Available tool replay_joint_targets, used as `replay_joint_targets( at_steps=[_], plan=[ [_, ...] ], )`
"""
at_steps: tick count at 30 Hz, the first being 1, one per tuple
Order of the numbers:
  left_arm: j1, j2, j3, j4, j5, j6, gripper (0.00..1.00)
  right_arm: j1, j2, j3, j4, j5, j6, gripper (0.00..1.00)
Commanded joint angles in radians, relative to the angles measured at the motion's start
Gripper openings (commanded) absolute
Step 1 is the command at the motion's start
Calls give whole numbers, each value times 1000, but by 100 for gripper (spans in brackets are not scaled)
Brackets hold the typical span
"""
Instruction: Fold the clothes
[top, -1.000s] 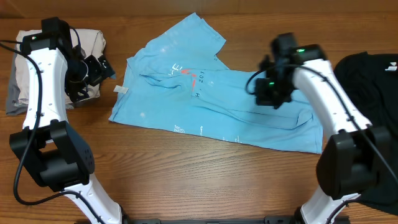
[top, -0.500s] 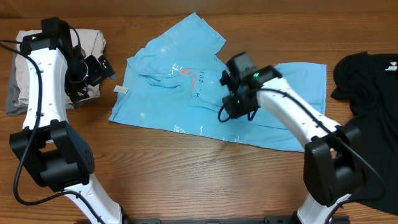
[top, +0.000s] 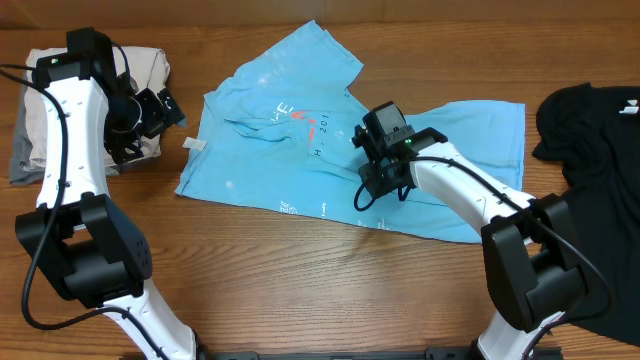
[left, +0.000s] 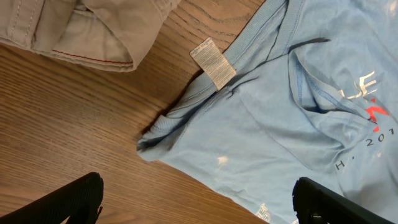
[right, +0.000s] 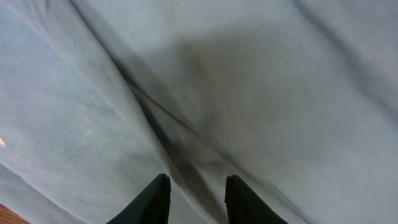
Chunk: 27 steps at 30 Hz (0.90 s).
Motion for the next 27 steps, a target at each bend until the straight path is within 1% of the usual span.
replay_joint_targets(
  at_steps=[1,10,18,21,25,27],
  plan=[
    [-7,-32,18,1,8,8,100,-4,-3,-14,13,-1,-49,34],
    [-7,-32,18,1,8,8,100,-4,-3,-32,42,-109,-49,34],
    [-7,-32,18,1,8,8,100,-4,-3,-46,91,-102,-49,34],
    [-7,-32,18,1,8,8,100,-4,-3,-46,94,-102,-48,33],
    [-7,-32,18,1,8,8,100,-4,-3,-48,93,-89,-49,28],
    [-7,-32,18,1,8,8,100,-4,-3,-48,92,-77,-49,28]
  ],
)
